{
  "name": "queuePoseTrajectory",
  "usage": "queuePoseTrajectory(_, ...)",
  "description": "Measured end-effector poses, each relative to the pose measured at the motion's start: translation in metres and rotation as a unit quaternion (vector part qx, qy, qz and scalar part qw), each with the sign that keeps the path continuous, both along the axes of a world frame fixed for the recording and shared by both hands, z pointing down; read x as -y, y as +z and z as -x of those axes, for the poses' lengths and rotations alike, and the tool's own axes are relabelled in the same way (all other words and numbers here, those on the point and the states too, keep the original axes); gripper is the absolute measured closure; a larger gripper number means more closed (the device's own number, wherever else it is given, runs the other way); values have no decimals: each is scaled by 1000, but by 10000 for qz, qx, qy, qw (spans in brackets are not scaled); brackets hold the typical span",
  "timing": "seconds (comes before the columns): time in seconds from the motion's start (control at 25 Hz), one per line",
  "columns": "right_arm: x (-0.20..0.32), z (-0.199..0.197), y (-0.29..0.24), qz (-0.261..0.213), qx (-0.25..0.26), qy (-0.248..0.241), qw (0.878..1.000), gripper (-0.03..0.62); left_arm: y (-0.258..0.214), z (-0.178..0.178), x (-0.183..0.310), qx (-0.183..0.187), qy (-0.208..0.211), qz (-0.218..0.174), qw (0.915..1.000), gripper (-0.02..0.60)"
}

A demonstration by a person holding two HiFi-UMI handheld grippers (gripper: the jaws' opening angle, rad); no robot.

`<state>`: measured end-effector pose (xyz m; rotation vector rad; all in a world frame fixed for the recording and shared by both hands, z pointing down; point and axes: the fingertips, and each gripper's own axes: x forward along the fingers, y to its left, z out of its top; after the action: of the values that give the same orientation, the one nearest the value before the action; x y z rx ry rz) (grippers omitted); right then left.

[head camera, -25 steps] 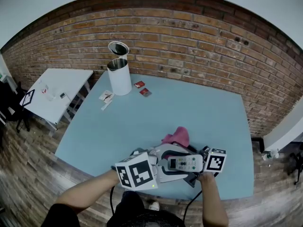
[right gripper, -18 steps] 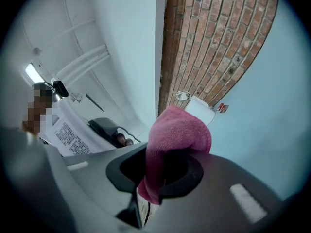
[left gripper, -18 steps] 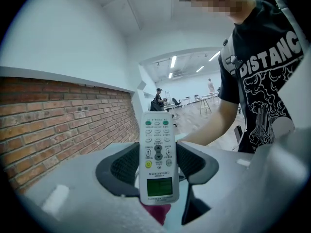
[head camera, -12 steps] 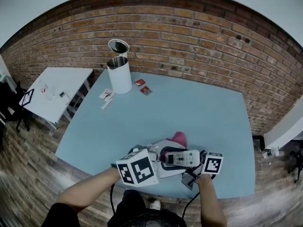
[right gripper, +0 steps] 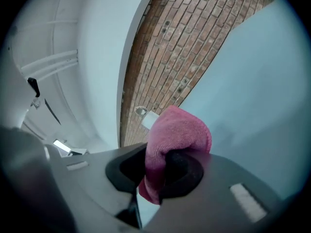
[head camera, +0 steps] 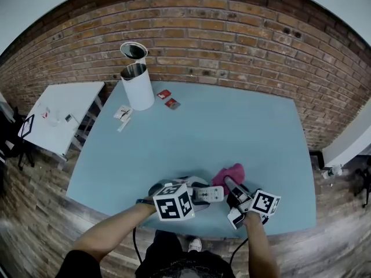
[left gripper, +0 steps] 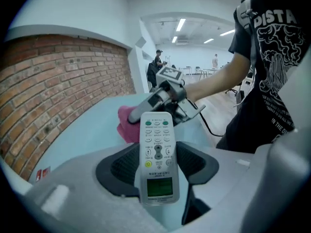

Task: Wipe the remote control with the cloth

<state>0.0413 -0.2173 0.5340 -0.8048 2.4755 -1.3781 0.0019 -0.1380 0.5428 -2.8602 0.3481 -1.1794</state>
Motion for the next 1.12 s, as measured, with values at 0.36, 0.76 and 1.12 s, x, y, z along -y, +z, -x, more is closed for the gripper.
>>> queuePoseTrajectory(0.36, -5, -22, 27, 241, -583, 459, 9970, 531, 78, 24, 0, 1349, 280, 831, 9870, 336)
queuePoseTrajectory(0.76, -16, -5, 26, 189, -628, 311, 9974, 531, 105, 35, -3, 1785, 444, 1221, 9753, 333)
queuePoseTrajectory(1.12, -20, 44, 7, -100, -674, -203, 9975, 531, 92, 59, -2, 1483, 221, 1044, 9832, 252)
